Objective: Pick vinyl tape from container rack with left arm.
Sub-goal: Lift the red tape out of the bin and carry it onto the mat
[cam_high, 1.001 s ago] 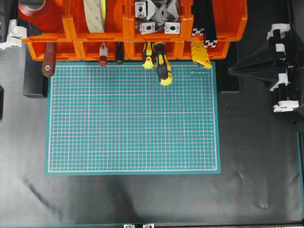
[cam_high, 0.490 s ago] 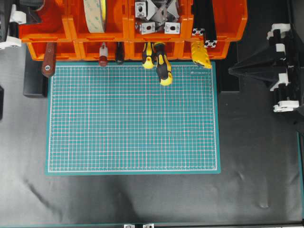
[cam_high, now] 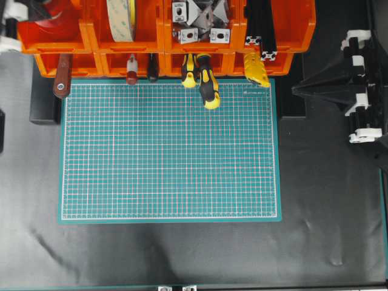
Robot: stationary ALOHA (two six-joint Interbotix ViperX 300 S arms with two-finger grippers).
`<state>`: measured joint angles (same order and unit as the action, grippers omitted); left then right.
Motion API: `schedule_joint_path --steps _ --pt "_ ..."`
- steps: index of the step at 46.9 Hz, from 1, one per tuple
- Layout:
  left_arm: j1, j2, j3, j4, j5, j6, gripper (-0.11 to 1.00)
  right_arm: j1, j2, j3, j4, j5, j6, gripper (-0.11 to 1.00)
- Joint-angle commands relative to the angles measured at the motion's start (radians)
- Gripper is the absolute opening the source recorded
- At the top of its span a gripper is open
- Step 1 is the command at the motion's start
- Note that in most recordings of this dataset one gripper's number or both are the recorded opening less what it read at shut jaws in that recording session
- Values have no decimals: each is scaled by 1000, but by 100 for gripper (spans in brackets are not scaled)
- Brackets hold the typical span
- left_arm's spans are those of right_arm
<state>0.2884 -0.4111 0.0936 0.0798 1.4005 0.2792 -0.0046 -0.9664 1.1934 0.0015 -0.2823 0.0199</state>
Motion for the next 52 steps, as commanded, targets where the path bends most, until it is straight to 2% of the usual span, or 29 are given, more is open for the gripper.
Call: schedule_joint_path --steps 1,5,12,18,23,28,33,38,46,52 --pt "-25 -15 -112 3 37 -11 19 -2 2 -21 3 -6 0 0" --pt "-74 -17 -163 2 43 -18 19 -2 -2 -21 2 -5 0 0" --pt "-215 -17 -206 3 40 -54 19 -2 -6 -21 3 -5 0 0" --pt "-330 -14 -196 2 20 -147 19 -2 -9 -21 3 -5 0 0" --pt "-436 -8 -164 3 -58 -245 19 -2 -14 -23 3 -5 0 0" --pt "-514 -8 -98 2 -158 -301 19 -2 -25 -23 3 -5 0 0" --pt "-574 -5 17 3 -290 -341 19 -3 -34 -26 3 -3 0 0" --pt "-612 -2 140 3 -491 -382 19 -3 -41 -28 9 -3 2 0" --pt "-621 -3 314 3 -805 -433 19 -3 -48 -29 20 3 2 0" --pt "-623 11 411 2 -969 -437 19 -3 -52 -31 23 12 21 0"
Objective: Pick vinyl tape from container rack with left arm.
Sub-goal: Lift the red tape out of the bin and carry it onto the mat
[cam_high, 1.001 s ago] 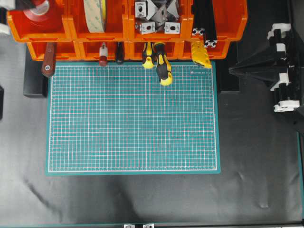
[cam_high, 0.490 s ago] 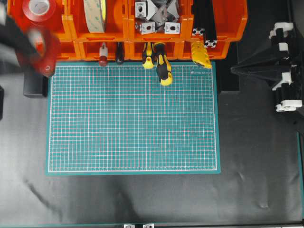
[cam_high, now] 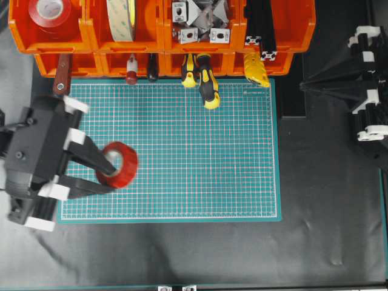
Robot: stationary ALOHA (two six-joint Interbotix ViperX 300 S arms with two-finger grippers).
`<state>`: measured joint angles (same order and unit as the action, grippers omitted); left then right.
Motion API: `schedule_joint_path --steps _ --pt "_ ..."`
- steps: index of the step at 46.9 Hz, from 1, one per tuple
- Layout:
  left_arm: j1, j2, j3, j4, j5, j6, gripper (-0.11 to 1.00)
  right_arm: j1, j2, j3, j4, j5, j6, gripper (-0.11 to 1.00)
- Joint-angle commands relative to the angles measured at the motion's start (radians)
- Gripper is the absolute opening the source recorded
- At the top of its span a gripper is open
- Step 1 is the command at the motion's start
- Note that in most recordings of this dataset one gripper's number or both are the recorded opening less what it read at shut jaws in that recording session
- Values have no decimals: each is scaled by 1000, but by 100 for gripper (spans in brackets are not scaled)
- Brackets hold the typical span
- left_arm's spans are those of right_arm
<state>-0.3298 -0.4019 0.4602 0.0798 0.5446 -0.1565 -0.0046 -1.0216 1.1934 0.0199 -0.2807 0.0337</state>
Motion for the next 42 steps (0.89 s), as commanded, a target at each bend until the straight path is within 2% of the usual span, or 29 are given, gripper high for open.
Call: schedule_joint_path --steps 1,8,13,30,42 --pt "-3 6 58 3 -130 -2 19 -3 2 -31 5 14 11 0" --pt "3 69 132 2 -161 -11 19 -3 -5 -32 5 25 31 0" --pt "14 121 147 0 -164 -34 19 -3 -11 -32 5 32 32 0" --pt "23 347 133 2 -179 -48 19 -3 -23 -38 5 32 34 0" --pt "44 402 126 0 -207 -44 19 -3 -23 -40 5 32 32 0"
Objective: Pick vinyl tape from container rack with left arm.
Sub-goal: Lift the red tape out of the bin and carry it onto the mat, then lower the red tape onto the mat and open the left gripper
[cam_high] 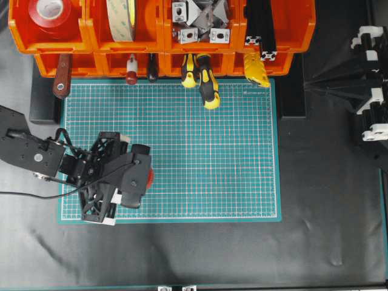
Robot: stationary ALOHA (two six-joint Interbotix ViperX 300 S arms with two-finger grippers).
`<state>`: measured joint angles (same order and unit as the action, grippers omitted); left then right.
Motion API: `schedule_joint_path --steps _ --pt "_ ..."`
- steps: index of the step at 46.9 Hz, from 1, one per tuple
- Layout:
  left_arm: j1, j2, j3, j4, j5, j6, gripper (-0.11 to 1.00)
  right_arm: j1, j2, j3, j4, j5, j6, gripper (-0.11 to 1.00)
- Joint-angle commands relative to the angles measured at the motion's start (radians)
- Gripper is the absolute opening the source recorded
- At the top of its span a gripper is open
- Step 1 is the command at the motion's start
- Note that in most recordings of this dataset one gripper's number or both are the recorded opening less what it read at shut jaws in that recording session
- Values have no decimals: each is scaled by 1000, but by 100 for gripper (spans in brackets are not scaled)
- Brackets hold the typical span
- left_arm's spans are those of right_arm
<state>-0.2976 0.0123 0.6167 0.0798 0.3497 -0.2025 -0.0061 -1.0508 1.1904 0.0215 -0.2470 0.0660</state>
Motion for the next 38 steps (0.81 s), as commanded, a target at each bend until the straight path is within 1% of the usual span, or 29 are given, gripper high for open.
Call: schedule_joint_path --steps 1,34,36,37,38 --pt "15 -12 -32 0 -12 2 19 -2 6 -37 3 0 0 0" --pt "54 9 -81 2 -8 35 20 -2 6 -35 3 12 0 0" --pt "57 9 -81 2 -9 37 23 -2 6 -37 3 15 0 0" --pt "58 9 -83 2 -9 35 26 -2 6 -37 5 15 0 0" --pt "60 9 -83 2 -11 35 32 -2 6 -37 3 15 0 0"
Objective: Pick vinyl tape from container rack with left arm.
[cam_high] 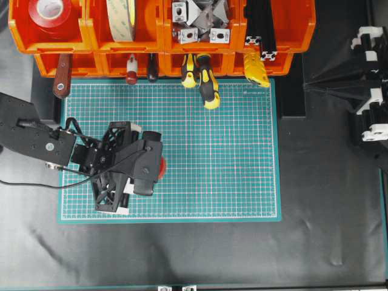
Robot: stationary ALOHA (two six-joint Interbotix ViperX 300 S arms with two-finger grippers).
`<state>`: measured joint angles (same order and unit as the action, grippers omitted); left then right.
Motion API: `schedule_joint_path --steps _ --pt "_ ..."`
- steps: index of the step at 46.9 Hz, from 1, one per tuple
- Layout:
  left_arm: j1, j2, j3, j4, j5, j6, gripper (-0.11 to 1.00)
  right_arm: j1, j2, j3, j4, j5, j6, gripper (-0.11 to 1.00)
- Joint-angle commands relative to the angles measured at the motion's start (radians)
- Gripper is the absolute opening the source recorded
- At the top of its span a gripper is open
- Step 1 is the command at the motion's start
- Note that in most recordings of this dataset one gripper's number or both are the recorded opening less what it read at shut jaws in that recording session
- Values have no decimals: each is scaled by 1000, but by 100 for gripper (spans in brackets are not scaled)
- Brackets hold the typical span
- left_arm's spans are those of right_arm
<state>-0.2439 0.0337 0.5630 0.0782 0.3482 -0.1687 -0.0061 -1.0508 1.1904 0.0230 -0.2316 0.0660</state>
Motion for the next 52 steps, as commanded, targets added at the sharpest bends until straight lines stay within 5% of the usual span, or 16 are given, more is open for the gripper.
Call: schedule_joint_path --steps 1,10,26,52 --pt "6 -12 -31 3 -11 2 38 -2 6 -37 2 0 0 0" --pt "11 -12 -32 2 -21 0 85 -2 6 -35 2 0 0 0" --pt "8 -81 -14 2 -17 -21 82 -2 6 -37 2 0 0 0" --pt "-18 -514 150 2 -26 -37 82 -2 5 -35 2 0 0 0"
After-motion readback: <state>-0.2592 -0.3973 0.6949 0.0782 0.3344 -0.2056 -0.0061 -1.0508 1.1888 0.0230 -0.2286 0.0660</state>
